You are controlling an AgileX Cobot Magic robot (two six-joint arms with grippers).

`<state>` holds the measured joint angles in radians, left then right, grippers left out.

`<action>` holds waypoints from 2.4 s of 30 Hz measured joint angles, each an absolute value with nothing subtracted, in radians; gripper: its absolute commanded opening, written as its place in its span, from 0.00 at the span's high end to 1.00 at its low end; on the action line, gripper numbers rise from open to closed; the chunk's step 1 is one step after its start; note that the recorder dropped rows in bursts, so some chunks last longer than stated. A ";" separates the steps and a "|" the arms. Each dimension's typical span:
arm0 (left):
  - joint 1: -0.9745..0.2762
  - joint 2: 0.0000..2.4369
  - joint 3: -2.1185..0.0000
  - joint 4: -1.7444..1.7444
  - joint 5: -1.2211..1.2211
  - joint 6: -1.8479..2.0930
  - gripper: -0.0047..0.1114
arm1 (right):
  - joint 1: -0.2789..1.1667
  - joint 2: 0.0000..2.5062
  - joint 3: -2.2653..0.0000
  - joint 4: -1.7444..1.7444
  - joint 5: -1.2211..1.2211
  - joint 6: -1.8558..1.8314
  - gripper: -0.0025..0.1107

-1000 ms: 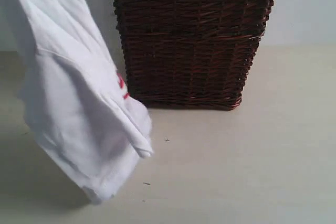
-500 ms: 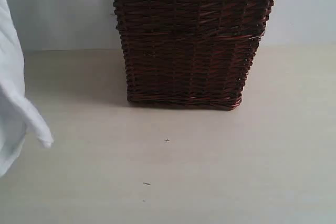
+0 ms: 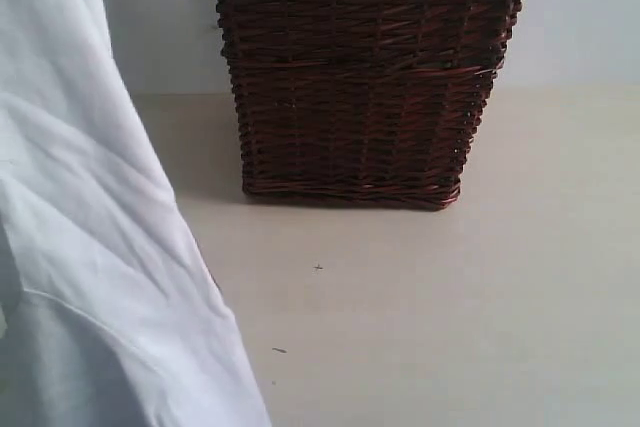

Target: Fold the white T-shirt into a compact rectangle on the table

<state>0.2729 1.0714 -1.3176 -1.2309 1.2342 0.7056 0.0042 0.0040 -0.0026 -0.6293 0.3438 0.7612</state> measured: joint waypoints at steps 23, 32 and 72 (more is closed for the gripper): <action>-0.025 1.060 -0.946 -1.389 1.222 1.021 0.96 | 0.004 0.004 -0.003 -0.629 0.344 0.761 0.98; -0.214 1.123 -0.939 -1.425 1.149 1.235 0.96 | 0.004 0.004 -0.003 -0.629 0.344 0.761 0.98; -0.626 1.539 -1.142 -1.719 0.852 1.745 0.96 | 0.004 0.004 -0.003 -0.629 0.344 0.761 0.98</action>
